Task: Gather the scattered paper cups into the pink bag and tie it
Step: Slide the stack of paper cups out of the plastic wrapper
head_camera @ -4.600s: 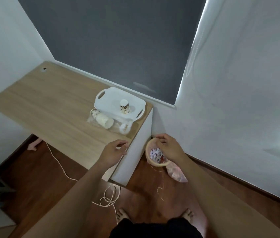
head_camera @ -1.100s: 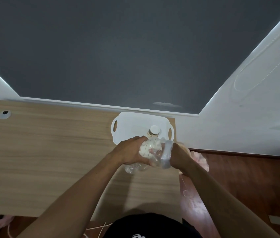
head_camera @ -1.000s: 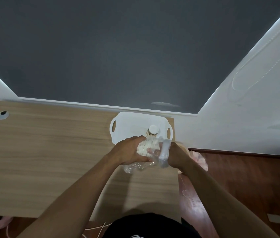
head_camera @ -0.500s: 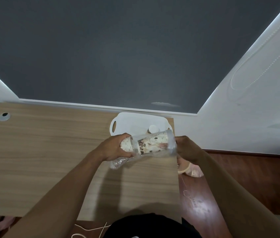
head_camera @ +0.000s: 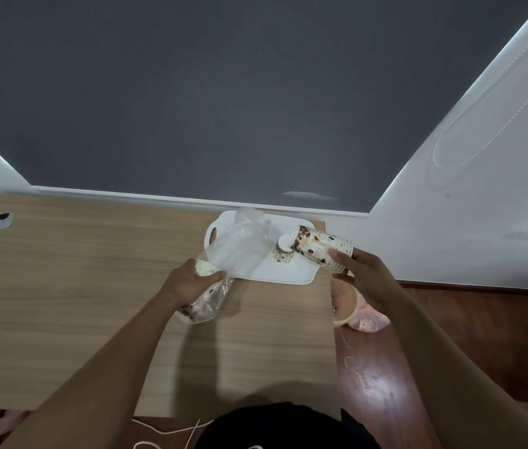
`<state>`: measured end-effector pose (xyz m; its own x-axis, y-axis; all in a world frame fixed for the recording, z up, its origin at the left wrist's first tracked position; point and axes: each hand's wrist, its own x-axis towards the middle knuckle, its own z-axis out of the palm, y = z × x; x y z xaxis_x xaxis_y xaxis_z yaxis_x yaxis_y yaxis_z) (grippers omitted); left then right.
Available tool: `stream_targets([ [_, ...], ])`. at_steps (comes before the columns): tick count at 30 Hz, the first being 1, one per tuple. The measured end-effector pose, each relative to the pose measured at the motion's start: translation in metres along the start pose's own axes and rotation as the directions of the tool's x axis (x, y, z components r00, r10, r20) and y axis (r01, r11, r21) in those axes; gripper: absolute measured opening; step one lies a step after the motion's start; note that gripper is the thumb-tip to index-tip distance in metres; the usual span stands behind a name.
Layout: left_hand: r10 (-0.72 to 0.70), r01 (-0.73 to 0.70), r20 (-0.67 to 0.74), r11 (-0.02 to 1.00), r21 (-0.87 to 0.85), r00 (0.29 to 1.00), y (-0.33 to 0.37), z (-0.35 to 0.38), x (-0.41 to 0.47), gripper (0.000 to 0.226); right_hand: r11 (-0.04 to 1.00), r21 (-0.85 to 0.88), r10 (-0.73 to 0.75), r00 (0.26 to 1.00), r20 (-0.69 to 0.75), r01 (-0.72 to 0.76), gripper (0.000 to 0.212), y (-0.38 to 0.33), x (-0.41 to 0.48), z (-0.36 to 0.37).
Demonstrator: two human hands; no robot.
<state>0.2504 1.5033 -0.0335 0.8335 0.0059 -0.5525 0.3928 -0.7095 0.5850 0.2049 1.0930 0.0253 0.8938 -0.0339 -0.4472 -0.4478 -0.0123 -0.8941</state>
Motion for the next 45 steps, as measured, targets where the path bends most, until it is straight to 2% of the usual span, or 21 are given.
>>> stream_targets([
  [4,0.051,-0.035,0.061,0.973,-0.230,0.997,0.021,0.020,-0.007,0.064,0.995,0.095,0.030,0.990,0.137,-0.043,0.046,0.003,0.002,0.024],
  [6,0.090,-0.062,0.077,0.948,-0.312,0.993,0.033,0.028,-0.010,0.062,0.999,0.020,0.029,0.975,0.222,-0.034,0.052,0.003,0.002,0.036],
  [8,0.113,-0.077,0.074,0.922,-0.379,0.991,0.044,0.032,-0.014,0.066,0.997,-0.072,0.051,0.952,0.301,-0.031,0.045,0.002,0.004,0.047],
  [11,0.155,-0.115,0.070,0.911,-0.397,0.985,0.055,0.033,-0.018,0.064,0.963,-0.268,0.101,0.967,0.234,-0.035,0.051,-0.001,0.007,0.060],
  [14,0.173,-0.132,0.068,0.908,-0.398,0.983,0.061,0.031,-0.018,0.051,0.906,-0.420,0.138,0.976,0.167,-0.057,0.078,0.001,0.013,0.065],
  [16,0.184,-0.147,0.058,0.910,-0.387,0.981,0.066,0.030,-0.018,0.055,0.848,-0.530,0.110,0.982,0.152,-0.013,0.094,0.004,0.016,0.069],
  [18,0.205,-0.166,0.063,0.907,-0.388,0.977,0.074,0.032,-0.017,0.058,0.826,-0.561,0.053,0.981,0.185,0.061,0.102,0.009,0.019,0.075],
  [20,0.242,-0.188,0.092,0.901,-0.391,0.966,0.082,0.034,-0.016,0.051,0.828,-0.539,-0.020,0.969,0.246,0.154,0.100,0.014,0.026,0.082],
  [22,0.286,-0.215,0.135,0.896,-0.388,0.949,0.088,0.035,-0.015,0.049,0.826,-0.528,-0.073,0.966,0.246,0.197,0.093,0.017,0.032,0.086],
  [25,0.317,-0.226,0.201,0.898,-0.377,0.927,0.089,0.033,-0.008,0.051,0.788,-0.569,-0.119,0.965,0.236,0.236,0.073,0.018,0.044,0.085],
  [28,0.245,-0.141,0.232,0.909,-0.392,0.941,0.078,0.029,0.004,0.067,0.733,-0.616,-0.216,0.957,0.193,0.290,0.057,0.019,0.052,0.083],
  [30,0.119,-0.028,0.210,0.920,-0.390,0.970,0.071,0.028,0.011,0.084,0.750,-0.614,-0.253,0.964,0.075,0.245,0.066,0.017,0.058,0.082],
  [32,0.056,0.023,0.182,0.914,-0.405,0.982,0.064,0.030,0.017,0.092,0.788,-0.601,-0.193,0.981,-0.034,0.134,0.083,0.012,0.068,0.080],
  [33,0.038,0.037,0.171,0.910,-0.414,0.985,0.061,0.031,0.021,0.094,0.808,-0.583,-0.163,0.984,-0.074,0.090,0.083,0.011,0.077,0.078],
  [34,0.025,0.045,0.160,0.906,-0.421,0.987,0.059,0.032,0.023,0.095,0.831,-0.552,-0.151,0.983,-0.105,0.069,0.073,0.009,0.083,0.075],
  [35,0.018,0.048,0.148,0.902,-0.428,0.989,0.058,0.033,0.025,0.095,0.847,-0.528,-0.149,0.981,-0.122,0.063,0.062,0.008,0.090,0.073],
  [37,0.014,0.043,0.126,0.897,-0.440,0.992,0.054,0.035,0.028,0.096,0.869,-0.490,-0.151,0.980,-0.132,0.068,0.053,0.009,0.104,0.070],
  [42,0.063,-0.020,0.083,0.895,-0.445,0.995,0.046,0.037,0.032,0.086,0.913,-0.407,-0.059,0.979,-0.194,-0.025,0.060,0.011,0.124,0.073],
  [45,0.074,-0.020,0.100,0.888,-0.459,0.992,0.041,0.036,0.035,0.088,0.890,-0.450,-0.021,0.982,-0.189,-0.067,0.066,0.017,0.130,0.076],
])
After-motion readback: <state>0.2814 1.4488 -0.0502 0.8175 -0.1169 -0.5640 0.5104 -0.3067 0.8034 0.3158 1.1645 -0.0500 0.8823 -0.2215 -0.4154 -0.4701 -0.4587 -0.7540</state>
